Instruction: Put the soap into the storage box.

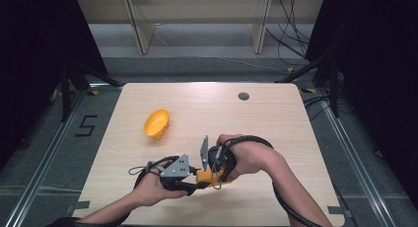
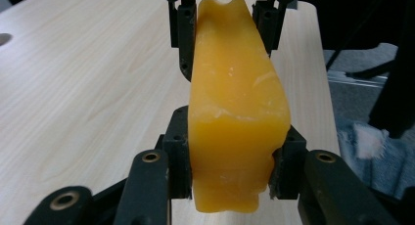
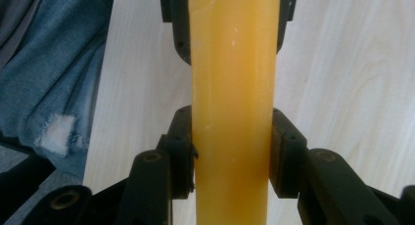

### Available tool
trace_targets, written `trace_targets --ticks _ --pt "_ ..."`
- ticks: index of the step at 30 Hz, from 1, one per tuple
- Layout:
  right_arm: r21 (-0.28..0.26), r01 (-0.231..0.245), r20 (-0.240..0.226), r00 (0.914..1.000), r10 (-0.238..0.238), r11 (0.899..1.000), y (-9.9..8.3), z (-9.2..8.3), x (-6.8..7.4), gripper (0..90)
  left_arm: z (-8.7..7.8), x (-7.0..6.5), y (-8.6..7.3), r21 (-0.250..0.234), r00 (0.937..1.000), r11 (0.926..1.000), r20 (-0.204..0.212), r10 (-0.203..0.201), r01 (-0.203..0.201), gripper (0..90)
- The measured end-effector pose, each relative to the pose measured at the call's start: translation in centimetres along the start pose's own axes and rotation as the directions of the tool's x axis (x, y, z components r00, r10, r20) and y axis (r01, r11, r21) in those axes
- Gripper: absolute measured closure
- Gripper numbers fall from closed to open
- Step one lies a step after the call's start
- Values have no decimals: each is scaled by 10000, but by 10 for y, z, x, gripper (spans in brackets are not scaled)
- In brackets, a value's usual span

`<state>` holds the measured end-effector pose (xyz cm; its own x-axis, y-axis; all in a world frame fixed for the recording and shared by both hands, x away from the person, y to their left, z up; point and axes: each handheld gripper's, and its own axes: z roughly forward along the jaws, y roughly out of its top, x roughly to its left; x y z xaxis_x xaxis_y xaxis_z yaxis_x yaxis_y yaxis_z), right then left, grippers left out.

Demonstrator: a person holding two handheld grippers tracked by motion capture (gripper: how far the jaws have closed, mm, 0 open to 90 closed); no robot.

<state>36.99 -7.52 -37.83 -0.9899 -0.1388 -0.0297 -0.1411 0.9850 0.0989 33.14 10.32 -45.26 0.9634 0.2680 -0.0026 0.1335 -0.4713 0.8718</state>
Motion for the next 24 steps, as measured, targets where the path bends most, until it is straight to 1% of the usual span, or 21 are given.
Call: trace_targets --ticks 1,3,4,5,6,7,8,9,10,11,12,14,15,17,18,19,20,21,22,23,24 --pt "0 0 0 10000 0 10000 0 0 0 605 0 0 0 0 10000 10000 0 0 0 602" --pt "-372 -213 170 9996 220 9991 -1 -4 0 575 -2 1 1 -108 9996 9995 -22 -292 292 602" --pt "-939 -425 273 9986 453 9947 -3 -8 0 468 -4 2 1 -111 9990 9991 -161 -410 408 603" --pt "-984 -739 316 9965 774 9924 -6 -12 1 428 -6 4 0 -39 9980 9989 -419 -478 476 603" --pt "-984 -739 316 9965 774 9924 -6 -12 1 428 -6 4 0 -39 9980 9989 -419 -478 476 603" --pt "-1176 -267 843 9958 368 9927 -10 -16 -3 406 -9 6 -1 55 9974 9988 -529 -484 488 603" --pt "-1496 -273 1079 9932 437 9884 -15 -20 -4 392 -11 8 -3 26 9957 9982 -708 -599 603 603" --pt "-1822 45 1345 9907 203 9832 -21 -25 -7 375 -14 10 -5 -41 9938 9965 -730 -838 837 603" --pt "-1960 -812 1350 9848 1089 9772 -28 -31 -1 362 -18 12 -6 -47 9913 9958 -949 -914 914 603" --pt "-2493 -883 1551 9793 1297 9644 -35 -35 1 356 -21 15 -7 -59 9883 9942 -1085 -1070 1070 603" --pt "-2927 -1144 1646 9720 1678 9493 -43 -39 3 357 -25 17 -9 -102 9845 9928 -1281 -1197 1194 603" --pt "-3820 -1783 1611 9533 2553 9068 -62 -44 6 357 -35 23 -12 -86 9750 9910 -1779 -1332 1339 603" --pt "-4282 -1848 2029 9342 2934 8846 -72 -43 7 358 -40 26 -14 -165 9672 9883 -2035 -1520 1519 603" --pt "-4851 -2602 2286 8838 4083 8348 -91 -37 8 373 -51 32 -17 -403 9515 9825 -2450 -1860 1817 603" --pt "-5225 -3402 2495 8158 5217 7818 -109 -27 11 390 -57 34 -19 -541 9394 9783 -2733 -2071 1999 603" --pt "-5225 -3402 2495 8158 5217 7818 -109 -27 11 390 -63 37 -21 -675 9284 9756 -2999 -2196 2090 603" --pt "-5401 -3724 2511 7846 5669 7547 -118 -21 12 395 -69 38 -23 -876 9148 9698 -3218 -2439 2277 603" --pt "-5579 -3886 2563 7597 5976 7333 -125 -15 13 398 -76 40 -24 -1058 8983 9643 -3507 -2648 2429 603" --pt "-5617 -4106 2504 7431 6206 7183 -131 -9 16 401 -82 42 -25 -1204 8841 9612 -3773 -2757 2483 603" --pt "-5813 -4333 2491 7110 6576 6887 -141 4 19 409 -87 44 -27 -1440 8699 9561 -3975 -2921 2553 603" --pt "-5813 -4333 2491 7110 6576 6887 -141 4 19 409 -92 46 -29 -1646 8474 9491 -4281 -3141 2686 603"
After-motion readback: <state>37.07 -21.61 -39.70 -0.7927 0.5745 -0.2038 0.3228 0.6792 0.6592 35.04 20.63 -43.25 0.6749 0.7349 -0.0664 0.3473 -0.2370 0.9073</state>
